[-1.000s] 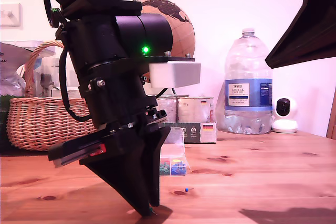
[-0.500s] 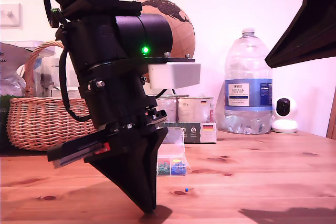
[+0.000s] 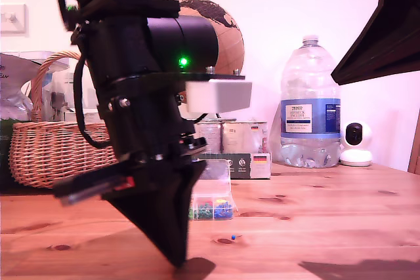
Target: Sort the loose pins on the table into their correct compartments
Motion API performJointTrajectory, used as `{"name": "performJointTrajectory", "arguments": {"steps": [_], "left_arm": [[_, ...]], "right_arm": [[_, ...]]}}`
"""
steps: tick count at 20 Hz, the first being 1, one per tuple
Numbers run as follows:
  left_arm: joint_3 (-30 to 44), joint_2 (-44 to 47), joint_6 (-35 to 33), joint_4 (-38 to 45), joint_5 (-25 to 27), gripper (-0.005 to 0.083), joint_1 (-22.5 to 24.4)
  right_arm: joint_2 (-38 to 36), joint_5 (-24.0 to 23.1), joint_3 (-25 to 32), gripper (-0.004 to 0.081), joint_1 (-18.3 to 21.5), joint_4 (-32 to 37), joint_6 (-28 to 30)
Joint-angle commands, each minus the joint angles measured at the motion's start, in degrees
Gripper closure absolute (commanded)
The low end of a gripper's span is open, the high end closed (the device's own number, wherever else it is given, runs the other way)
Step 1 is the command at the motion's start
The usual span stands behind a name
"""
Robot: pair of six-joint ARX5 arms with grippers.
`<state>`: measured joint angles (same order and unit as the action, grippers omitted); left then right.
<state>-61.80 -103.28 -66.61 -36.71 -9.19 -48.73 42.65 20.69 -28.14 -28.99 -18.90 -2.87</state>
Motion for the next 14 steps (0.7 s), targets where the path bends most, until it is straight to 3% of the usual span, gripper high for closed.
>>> {"name": "performJointTrajectory", "arguments": {"steps": [1,8,14], "left_arm": [[-0.7,-0.2,0.4,-1.0,0.7,0.0793,-0.1],[-3.0,2.9,1.9,-1.4,3.6,0.0793,-0.1],[-6.1,3.0,2.1,-0.2,5.4,0.0793,2.3]], "right_arm": [[0.3,0.4,1.0,0.0780,-0.3,0.0,0.1],[5.4,1.2,1.0,0.0780,-2.5,-2.1,-3.6],[11.8,1.2,1.0,0.0780,-4.3,-0.6,-3.1]]}}
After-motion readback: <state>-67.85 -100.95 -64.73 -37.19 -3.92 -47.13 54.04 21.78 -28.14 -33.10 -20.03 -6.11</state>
